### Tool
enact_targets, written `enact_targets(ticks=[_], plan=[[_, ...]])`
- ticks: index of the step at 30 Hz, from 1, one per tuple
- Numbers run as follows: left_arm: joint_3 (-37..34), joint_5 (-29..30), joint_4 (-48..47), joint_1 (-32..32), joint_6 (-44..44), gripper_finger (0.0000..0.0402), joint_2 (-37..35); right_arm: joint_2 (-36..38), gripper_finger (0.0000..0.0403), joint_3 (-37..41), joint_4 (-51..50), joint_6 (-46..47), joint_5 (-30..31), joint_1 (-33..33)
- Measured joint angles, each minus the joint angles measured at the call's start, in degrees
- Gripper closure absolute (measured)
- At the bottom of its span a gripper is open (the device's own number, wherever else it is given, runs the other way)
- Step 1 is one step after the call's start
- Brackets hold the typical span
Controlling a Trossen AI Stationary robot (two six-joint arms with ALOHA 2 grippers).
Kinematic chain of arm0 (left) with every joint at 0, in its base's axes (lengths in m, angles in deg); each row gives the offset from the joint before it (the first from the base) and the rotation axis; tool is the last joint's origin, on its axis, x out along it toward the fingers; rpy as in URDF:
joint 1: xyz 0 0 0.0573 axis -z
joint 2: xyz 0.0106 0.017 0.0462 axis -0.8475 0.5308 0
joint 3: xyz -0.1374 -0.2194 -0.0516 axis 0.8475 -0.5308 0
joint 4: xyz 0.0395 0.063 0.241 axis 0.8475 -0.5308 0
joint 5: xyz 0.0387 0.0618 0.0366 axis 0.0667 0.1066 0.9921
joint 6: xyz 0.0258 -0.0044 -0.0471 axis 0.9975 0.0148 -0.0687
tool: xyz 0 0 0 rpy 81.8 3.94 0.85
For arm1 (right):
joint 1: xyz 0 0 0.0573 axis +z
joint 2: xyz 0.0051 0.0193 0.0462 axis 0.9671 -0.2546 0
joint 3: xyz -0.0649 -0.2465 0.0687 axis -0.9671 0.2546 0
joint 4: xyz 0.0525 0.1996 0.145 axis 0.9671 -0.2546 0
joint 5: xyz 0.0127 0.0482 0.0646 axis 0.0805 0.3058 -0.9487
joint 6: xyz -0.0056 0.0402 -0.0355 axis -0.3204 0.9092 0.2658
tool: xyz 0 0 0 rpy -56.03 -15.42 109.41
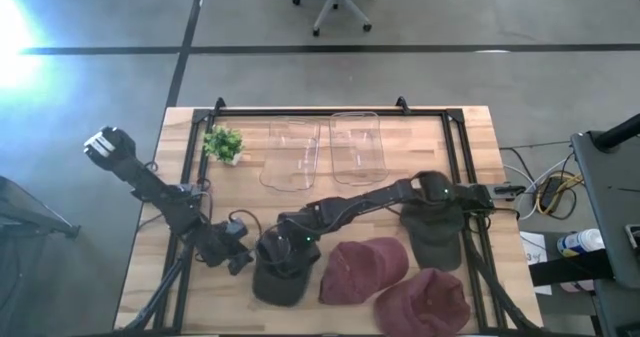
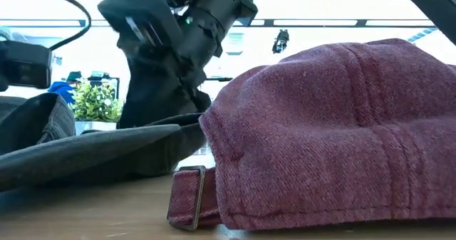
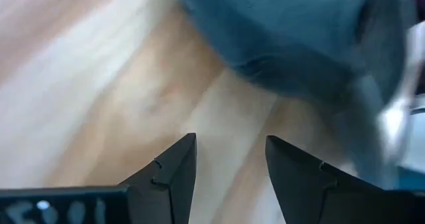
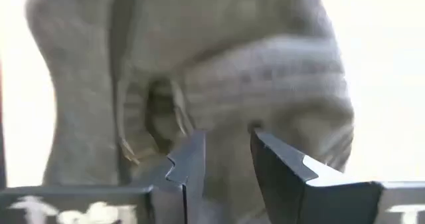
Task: Pick & Place hat
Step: Put the black cap into the left transparent bin
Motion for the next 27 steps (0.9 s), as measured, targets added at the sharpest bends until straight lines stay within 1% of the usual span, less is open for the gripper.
enact_targets(ticks=[4, 8, 12, 14, 17, 22, 27], plan=[[-2.7, 1.6, 13.7, 0.9, -0.3, 0.0228, -0.1, 1.2, 0.0271, 0.1, -0.7, 1.0, -0.1, -0.1], [-5.0, 4.5, 20.0, 0.8, -1.7, 0.0228, -0.1, 3.9, 0.0244, -0.2, -1.2, 1.3, -0.7, -0.4], [-5.5, 5.6, 21.7, 0.8, -1.7, 0.0228, -0.1, 4.4, 0.0212, -0.5, -1.4, 4.0, -3.8, -0.8], [-5.5, 6.1, 22.4, 0.6, -0.5, 0.0228, -0.1, 4.5, 0.0202, -0.7, -1.2, 6.4, -7.8, -0.9], [-5.5, 7.1, 22.4, 0.1, 0.6, 0.0228, -0.1, 4.3, 0.0194, -1.4, -0.2, 13.8, -13.3, -0.8], [-5.5, 7.8, 25.4, -1.2, 3.7, 0.0228, -0.1, 4.0, 0.0192, -1.4, 4.0, 24.4, -14.4, -1.6], [-5.5, 10.1, 28.7, -2.4, 7.4, 0.0228, -0.1, 4.0, 0.0192, -1.4, 3.7, 32.6, -14.7, -2.8]])
